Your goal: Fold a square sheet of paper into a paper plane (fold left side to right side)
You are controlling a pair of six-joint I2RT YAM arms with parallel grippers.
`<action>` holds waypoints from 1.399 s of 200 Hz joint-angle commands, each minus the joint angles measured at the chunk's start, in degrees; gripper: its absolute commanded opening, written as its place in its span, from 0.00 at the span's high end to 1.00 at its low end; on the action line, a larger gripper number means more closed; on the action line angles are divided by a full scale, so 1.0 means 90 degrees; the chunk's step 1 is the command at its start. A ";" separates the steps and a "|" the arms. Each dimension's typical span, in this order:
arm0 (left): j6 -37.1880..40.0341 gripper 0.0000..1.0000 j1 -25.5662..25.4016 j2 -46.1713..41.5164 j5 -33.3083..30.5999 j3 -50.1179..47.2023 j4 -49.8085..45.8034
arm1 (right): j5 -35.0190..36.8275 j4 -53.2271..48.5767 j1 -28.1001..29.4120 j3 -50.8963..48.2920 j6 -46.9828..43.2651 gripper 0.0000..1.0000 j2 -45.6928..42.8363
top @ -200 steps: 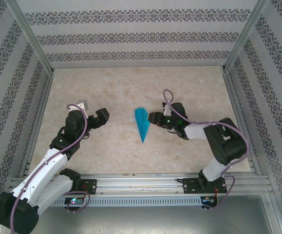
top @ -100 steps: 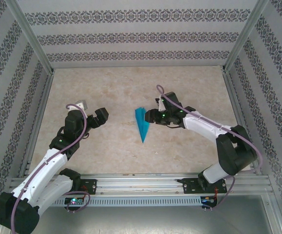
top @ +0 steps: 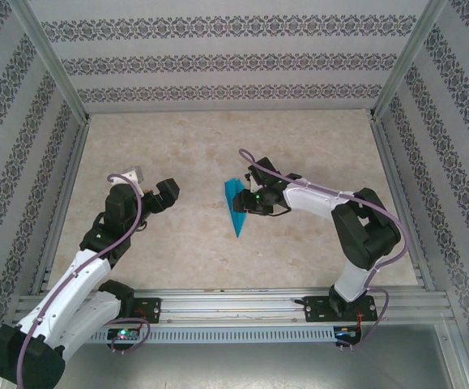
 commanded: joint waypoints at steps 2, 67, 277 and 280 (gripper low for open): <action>0.0003 0.00 0.0116 -0.0070 -0.0034 -0.0037 0.0087 | 0.0108 -0.0107 0.0114 0.0218 0.0090 0.48 0.0182; -0.0016 0.00 0.0143 -0.0092 -0.0034 -0.0053 0.0058 | 0.0162 -0.0168 0.0219 0.0436 0.0080 0.55 0.0500; -0.0114 0.00 0.0218 -0.0105 -0.0005 -0.0150 0.0020 | 0.1122 -0.1190 0.0807 0.1395 0.0031 0.81 0.1334; -0.0114 0.00 0.0222 -0.0108 -0.0005 -0.0150 0.0022 | 0.1139 -0.1207 0.0810 0.1410 0.0031 0.81 0.1344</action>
